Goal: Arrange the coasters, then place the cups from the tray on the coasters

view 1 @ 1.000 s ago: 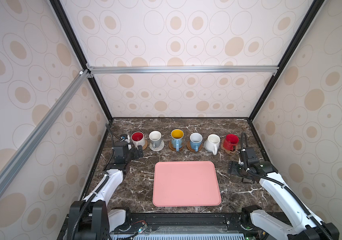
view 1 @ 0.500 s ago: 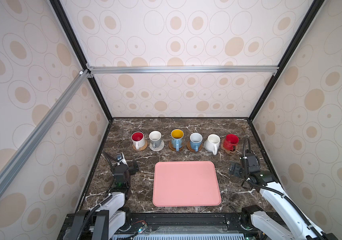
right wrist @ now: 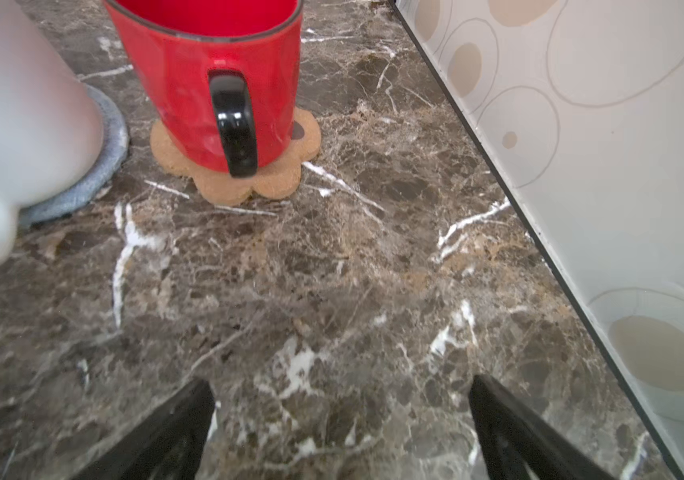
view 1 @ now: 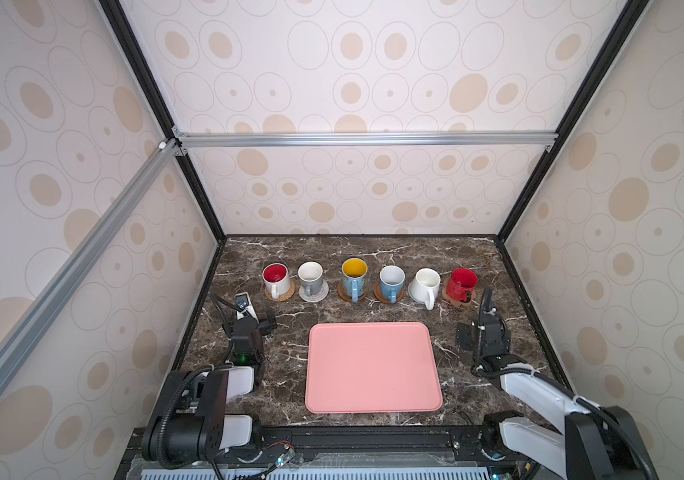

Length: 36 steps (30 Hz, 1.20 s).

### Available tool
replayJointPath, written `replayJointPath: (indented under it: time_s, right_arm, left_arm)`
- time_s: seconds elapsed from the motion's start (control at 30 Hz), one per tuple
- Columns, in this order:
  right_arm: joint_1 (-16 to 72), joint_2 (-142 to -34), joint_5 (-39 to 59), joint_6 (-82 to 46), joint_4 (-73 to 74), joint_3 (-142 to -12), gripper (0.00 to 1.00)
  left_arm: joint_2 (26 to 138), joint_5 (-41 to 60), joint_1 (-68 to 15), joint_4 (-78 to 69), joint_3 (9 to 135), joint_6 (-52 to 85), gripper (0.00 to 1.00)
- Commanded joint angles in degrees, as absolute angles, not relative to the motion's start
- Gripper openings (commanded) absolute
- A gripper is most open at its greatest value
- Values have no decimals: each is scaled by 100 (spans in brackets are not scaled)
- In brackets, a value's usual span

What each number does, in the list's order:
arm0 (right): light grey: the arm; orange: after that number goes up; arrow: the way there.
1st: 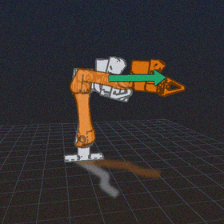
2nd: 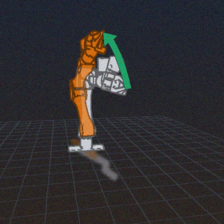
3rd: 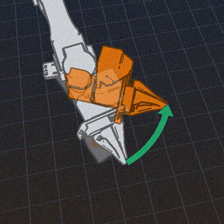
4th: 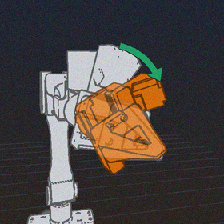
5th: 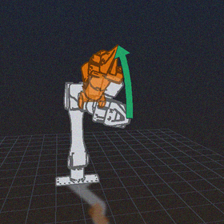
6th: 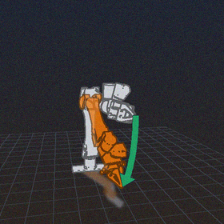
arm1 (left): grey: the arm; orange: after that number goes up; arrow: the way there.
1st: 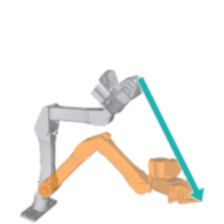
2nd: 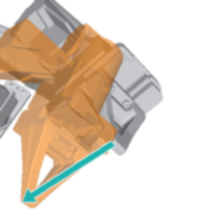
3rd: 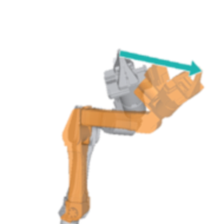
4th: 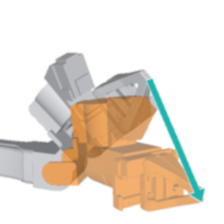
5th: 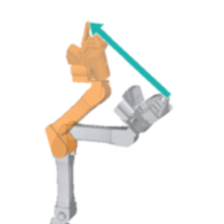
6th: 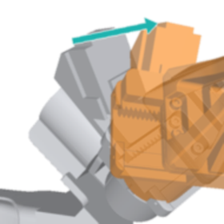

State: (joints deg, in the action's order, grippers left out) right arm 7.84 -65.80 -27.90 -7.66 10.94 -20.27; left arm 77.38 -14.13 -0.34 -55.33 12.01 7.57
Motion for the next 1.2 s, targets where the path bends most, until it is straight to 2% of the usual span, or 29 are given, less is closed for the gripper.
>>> replayJointPath:
  time_s: [0.0, 0.23, 0.33, 0.67, 0.73, 0.8, 0.83, 0.87, 0.97, 1.0, 1.03, 1.1, 1.17]
  right_arm:
    - [713, -7076, -2658, -489, 1946, -2393, 100]
    - [527, -7823, -2276, -794, 3214, -2511, 99]
    - [502, -8045, -2269, -779, 2804, -2851, 100]
    - [489, -8245, -2241, -481, 3122, -2895, 100]
    - [426, -8681, -2155, -350, 4302, -2574, 100]
    - [430, -8554, -1990, -444, 3480, -2852, 100]
    - [414, -8625, -1984, -379, 3860, -2731, 100]
    - [413, -8677, -1946, -301, 4291, -2579, 100]
    - [379, -8569, -1720, -347, 4096, -2560, 100]
    - [375, -8613, -1636, -315, 4204, -2521, 100]
    - [373, -8705, -1534, -245, 4484, -2400, 100]
    - [377, -8960, -1432, -113, 5279, -2195, 99]
    - [374, -8817, -1433, -168, 4754, -2308, 99]
  left_arm:
    - [7856, -1346, 3, -6179, 1380, 513, 100]
    - [8205, -1063, 62, -6110, 1673, 380, 100]
    - [8286, -907, 62, -5960, 1809, 343, 100]
    - [8290, -730, 67, -6004, 1799, 290, 100]
    - [8220, -704, 65, -6143, 1694, 288, 100]
    - [8124, -724, 62, -6462, 1480, 400, 100]
    - [8116, -749, 67, -6740, 1352, 498, 100]
    - [8249, -756, 67, -7386, 1082, 500, 100]
    - [9189, -878, 69, -9458, 542, 502, 100]
    - [9110, -873, 64, -9260, 565, 516, 100]
    - [8861, -864, 62, -8449, 731, 552, 100]
    - [9097, -530, 65, -8619, 890, 380, 100]
    - [8987, -270, 60, -7736, 1243, 287, 100]
